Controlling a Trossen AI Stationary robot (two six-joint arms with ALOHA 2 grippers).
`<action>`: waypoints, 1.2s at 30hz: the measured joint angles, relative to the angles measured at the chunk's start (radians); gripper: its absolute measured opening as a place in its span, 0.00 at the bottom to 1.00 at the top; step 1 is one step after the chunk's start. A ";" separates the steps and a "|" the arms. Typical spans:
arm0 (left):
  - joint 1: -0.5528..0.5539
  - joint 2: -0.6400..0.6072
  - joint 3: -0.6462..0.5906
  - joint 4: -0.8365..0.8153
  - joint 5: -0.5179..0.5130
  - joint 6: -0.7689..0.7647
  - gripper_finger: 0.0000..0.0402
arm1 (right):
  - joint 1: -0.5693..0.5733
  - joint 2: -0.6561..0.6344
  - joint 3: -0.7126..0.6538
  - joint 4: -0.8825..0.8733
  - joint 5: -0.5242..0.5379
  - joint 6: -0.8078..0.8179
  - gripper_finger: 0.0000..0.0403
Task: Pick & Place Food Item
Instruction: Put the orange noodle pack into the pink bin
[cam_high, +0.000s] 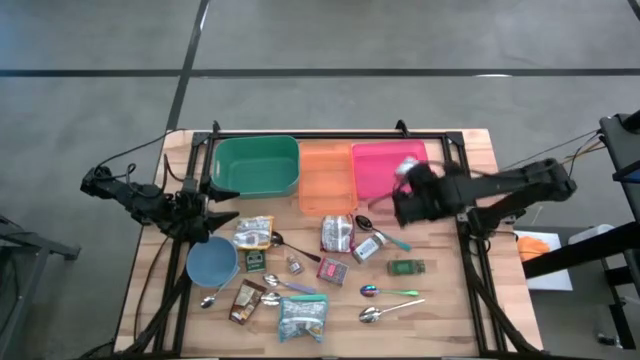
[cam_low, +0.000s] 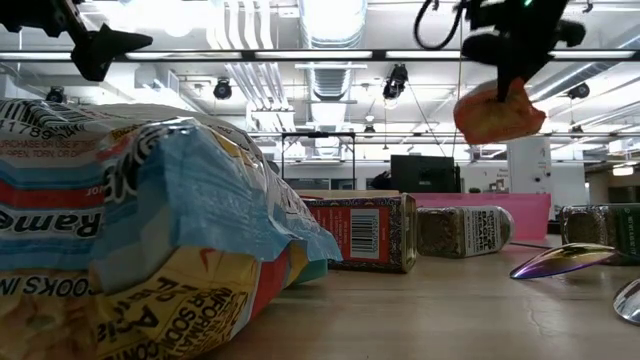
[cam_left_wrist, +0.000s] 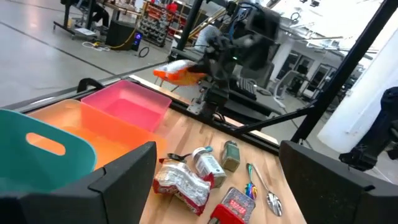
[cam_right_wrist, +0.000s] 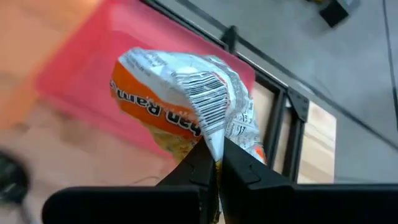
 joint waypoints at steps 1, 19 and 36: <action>0.000 0.000 0.000 0.001 -0.002 0.000 0.85 | -0.038 -0.009 -0.013 0.041 0.000 -0.044 0.02; 0.000 0.000 0.052 -0.067 -0.075 0.080 0.85 | -0.432 -0.036 -0.242 0.637 -0.115 -0.597 0.02; 0.000 0.000 0.047 -0.073 -0.134 0.109 0.85 | -0.524 0.218 -0.268 0.729 -0.107 -0.729 0.02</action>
